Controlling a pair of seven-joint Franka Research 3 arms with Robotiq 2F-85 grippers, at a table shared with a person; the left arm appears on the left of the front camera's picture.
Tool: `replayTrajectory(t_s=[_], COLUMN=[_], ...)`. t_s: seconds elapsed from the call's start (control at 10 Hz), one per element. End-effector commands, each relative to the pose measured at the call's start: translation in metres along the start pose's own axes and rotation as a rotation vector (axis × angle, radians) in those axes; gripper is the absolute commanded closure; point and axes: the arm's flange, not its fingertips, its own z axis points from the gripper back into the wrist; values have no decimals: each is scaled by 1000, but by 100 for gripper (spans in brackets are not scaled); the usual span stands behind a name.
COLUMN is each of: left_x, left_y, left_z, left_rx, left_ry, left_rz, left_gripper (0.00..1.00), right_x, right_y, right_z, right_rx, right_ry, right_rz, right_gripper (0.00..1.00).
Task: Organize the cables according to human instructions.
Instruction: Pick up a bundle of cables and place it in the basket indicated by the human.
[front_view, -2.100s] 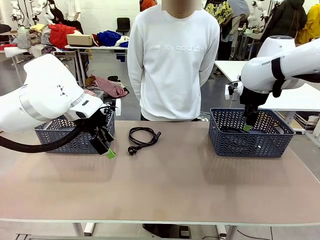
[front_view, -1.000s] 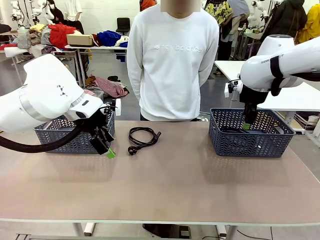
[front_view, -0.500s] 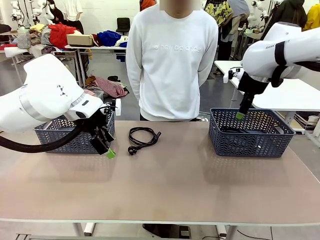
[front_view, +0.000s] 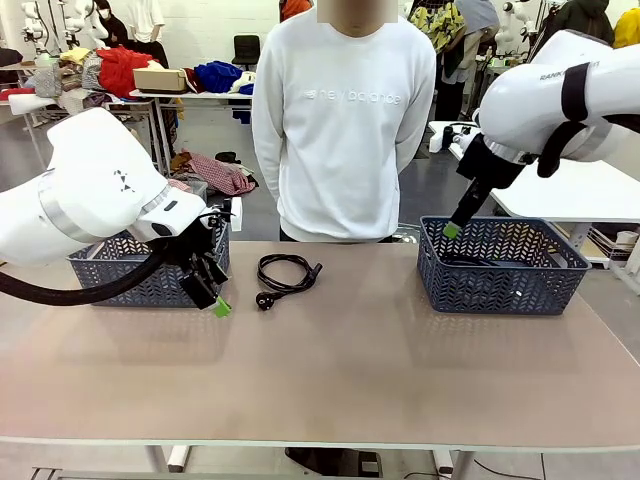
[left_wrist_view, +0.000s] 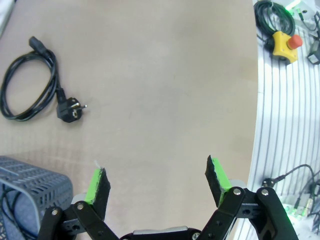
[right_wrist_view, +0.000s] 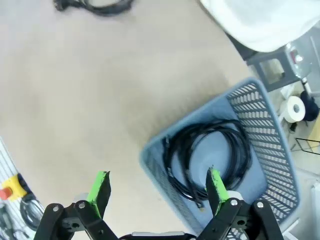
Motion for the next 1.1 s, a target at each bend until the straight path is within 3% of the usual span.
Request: replayTrajectory(t_s=[0.0,0.6,0.9,1.0], left_x=[-2,-2,-2,-2], left_y=[0,0,0,0], left_z=[2,2,2,2], left_rx=[-6,-6,-6,-6], left_ry=[1,1,1,1], left_rz=[6,6,6,6], left_gripper=[0,0,0,0], right_x=[-12,-24,-16,-12], right_y=[28,90,99,96], right_z=[-8,-38,-43,-38], right_rx=[0,91,120,93], right_ry=[-79,-177,-152,-125], right_rz=[-42,-25,15,-32], right_gripper=[0,0,0,0])
